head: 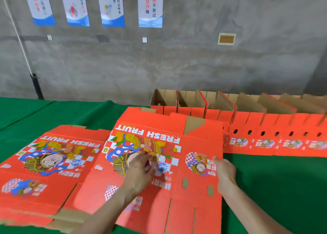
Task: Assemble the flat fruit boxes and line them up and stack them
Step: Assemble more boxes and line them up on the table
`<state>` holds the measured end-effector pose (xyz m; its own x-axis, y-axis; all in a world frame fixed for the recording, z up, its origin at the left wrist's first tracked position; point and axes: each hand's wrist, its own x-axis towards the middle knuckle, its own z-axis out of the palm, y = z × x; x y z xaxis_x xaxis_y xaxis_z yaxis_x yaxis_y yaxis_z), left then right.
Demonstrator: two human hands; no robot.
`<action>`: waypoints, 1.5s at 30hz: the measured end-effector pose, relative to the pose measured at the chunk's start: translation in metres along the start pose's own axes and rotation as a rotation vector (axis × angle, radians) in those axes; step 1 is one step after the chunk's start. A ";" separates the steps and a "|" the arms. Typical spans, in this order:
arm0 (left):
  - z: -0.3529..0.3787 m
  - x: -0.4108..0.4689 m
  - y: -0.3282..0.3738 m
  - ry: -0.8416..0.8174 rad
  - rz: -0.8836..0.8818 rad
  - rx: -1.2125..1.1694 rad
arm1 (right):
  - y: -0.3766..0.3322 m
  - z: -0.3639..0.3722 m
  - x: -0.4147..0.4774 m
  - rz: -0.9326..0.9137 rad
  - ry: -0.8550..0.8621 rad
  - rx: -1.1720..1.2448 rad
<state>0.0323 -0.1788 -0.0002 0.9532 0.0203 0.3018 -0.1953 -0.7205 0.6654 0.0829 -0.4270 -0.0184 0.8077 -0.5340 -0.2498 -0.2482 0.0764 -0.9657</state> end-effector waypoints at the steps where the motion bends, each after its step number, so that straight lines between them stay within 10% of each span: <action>1: -0.003 0.003 0.004 0.041 -0.010 0.021 | -0.006 -0.021 0.003 -0.049 0.029 0.015; 7: -0.018 0.022 0.021 0.384 -0.188 -0.141 | -0.016 -0.139 0.008 -0.230 0.081 0.173; 17: -0.006 0.018 0.059 -0.085 -0.214 -1.049 | 0.003 -0.221 0.008 -0.243 0.091 0.067; 27: 0.003 -0.019 0.076 0.013 -0.073 -1.071 | -0.036 -0.181 -0.034 -1.069 0.094 -0.451; 39: -0.012 -0.041 0.084 0.003 -0.020 -1.105 | -0.086 -0.168 -0.047 -0.489 -0.500 -0.639; 45: -0.012 -0.038 0.076 -0.105 -0.086 -1.083 | -0.094 -0.169 -0.059 -0.499 -0.374 -0.765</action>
<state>-0.0213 -0.2264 0.0470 0.9783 -0.0552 0.1999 -0.1777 0.2743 0.9451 -0.0322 -0.5448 0.0991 0.9981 -0.0461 0.0398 -0.0056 -0.7207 -0.6933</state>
